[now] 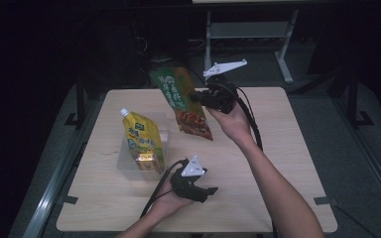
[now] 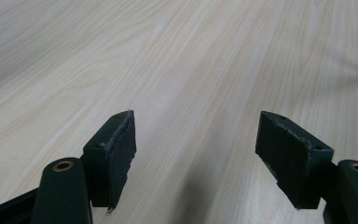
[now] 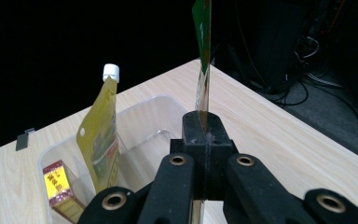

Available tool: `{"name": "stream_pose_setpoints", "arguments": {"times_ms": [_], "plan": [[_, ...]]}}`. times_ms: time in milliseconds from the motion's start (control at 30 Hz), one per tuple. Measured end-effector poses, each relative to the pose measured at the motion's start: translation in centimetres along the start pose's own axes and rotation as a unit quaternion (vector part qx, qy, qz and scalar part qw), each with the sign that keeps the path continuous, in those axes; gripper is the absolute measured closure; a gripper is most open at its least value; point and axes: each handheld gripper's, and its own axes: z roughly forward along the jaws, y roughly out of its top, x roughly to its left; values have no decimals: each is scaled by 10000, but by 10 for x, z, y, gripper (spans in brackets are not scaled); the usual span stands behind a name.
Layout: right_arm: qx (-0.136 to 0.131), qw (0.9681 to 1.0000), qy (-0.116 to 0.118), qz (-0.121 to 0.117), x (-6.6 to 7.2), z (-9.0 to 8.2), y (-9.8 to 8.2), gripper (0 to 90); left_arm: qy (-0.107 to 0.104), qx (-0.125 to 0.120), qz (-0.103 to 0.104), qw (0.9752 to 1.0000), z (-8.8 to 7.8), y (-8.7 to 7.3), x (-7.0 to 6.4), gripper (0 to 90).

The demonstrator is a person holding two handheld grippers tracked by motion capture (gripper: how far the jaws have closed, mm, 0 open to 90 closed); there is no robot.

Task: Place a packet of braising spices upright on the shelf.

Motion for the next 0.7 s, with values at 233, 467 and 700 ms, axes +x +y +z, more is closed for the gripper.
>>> {"name": "stream_pose_setpoints", "arguments": {"times_ms": [233, 467, 700], "plan": [[-1, 9998, 111, -135, 8, 23, 16, 900, 21, -33, 1, 10000, -1, 0, 1, 281], [-25, 9995, 248, -202, 15, 47, 28, 900, 16, -66, 8, 10000, -1, -1, 0, 281], [10, 9993, 350, -129, 18, 77, 30, 900, 36, -80, 43, 10000, -3, -1, 1, 278]]}}
